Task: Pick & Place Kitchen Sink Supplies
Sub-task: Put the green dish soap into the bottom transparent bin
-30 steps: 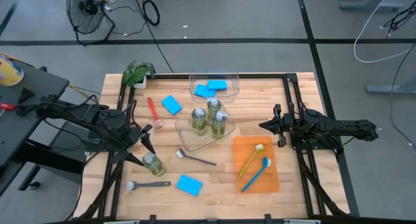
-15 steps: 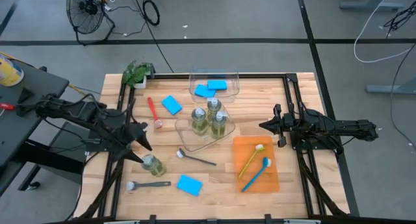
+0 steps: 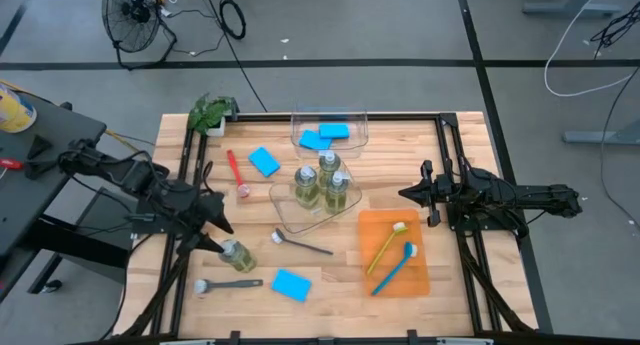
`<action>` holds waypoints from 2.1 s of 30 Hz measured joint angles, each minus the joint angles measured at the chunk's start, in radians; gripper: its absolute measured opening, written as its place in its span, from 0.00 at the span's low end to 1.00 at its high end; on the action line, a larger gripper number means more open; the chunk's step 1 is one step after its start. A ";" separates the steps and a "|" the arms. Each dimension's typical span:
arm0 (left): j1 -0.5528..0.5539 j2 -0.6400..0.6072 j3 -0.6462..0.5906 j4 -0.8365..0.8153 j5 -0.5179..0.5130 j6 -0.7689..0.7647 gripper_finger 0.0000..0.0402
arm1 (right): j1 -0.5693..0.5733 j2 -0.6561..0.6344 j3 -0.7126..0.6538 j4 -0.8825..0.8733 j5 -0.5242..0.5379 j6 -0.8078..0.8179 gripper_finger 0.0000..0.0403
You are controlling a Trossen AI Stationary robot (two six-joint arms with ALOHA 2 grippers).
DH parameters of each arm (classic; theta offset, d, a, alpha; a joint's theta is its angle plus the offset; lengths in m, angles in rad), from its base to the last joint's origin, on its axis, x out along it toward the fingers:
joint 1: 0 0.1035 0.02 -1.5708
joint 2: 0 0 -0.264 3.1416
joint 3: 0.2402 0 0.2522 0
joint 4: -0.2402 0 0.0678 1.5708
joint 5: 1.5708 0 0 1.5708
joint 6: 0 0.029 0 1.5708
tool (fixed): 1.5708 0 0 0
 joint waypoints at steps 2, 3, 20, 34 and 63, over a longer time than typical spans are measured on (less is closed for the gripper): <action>-0.015 0.000 -0.001 0.000 -0.003 -0.008 0.74 | 0.000 0.000 0.000 0.000 0.000 0.000 0.02; -0.021 -0.001 -0.001 0.000 -0.003 -0.014 0.74 | 0.000 0.000 0.000 0.000 0.000 0.000 0.02; -0.135 0.079 0.096 -0.124 -0.146 -0.107 0.74 | 0.000 0.000 0.000 0.000 0.000 0.000 0.02; -0.202 0.137 0.096 -0.120 -0.239 -0.237 0.74 | 0.000 0.000 0.000 0.000 0.000 0.000 0.02; -0.237 0.151 0.095 -0.103 -0.420 -0.293 0.73 | 0.000 0.000 0.000 0.000 0.000 0.000 0.02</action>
